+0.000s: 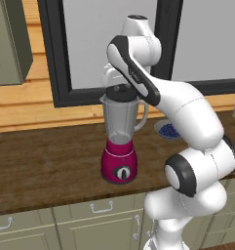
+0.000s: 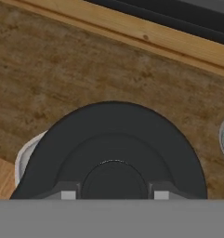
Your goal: Close the lid blender by securely placing the lid on top.
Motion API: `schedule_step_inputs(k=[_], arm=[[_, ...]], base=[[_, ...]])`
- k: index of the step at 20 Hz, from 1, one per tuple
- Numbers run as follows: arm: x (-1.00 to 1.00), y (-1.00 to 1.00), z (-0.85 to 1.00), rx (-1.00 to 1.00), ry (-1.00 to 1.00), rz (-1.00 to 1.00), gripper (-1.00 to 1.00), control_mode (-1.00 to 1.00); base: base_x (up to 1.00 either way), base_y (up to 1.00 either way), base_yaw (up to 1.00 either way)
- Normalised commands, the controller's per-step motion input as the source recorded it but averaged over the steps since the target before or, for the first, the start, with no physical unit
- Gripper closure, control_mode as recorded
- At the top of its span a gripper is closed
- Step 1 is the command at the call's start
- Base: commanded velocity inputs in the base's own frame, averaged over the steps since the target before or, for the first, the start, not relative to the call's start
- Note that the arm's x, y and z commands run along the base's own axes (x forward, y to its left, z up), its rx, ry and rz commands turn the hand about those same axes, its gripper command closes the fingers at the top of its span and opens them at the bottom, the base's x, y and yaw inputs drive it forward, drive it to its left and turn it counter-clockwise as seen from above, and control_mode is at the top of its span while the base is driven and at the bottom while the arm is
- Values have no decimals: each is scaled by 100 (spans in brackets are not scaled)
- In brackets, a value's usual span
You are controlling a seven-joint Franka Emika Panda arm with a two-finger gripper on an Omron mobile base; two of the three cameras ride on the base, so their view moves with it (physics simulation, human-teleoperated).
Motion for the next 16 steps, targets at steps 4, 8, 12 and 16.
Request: schedule_step_inputs(k=[4,8,12,16], arm=[[0,0,-18,0,0,0,100,-100],[0,4,-13,0,0,1,100,-100],[2,10,-2,0,0,2,100,-100],[-19,9,-6,0,-2,5,100,-100]], base=[[0,0,0],[0,0,0],[0,0,0],[0,0,0]])
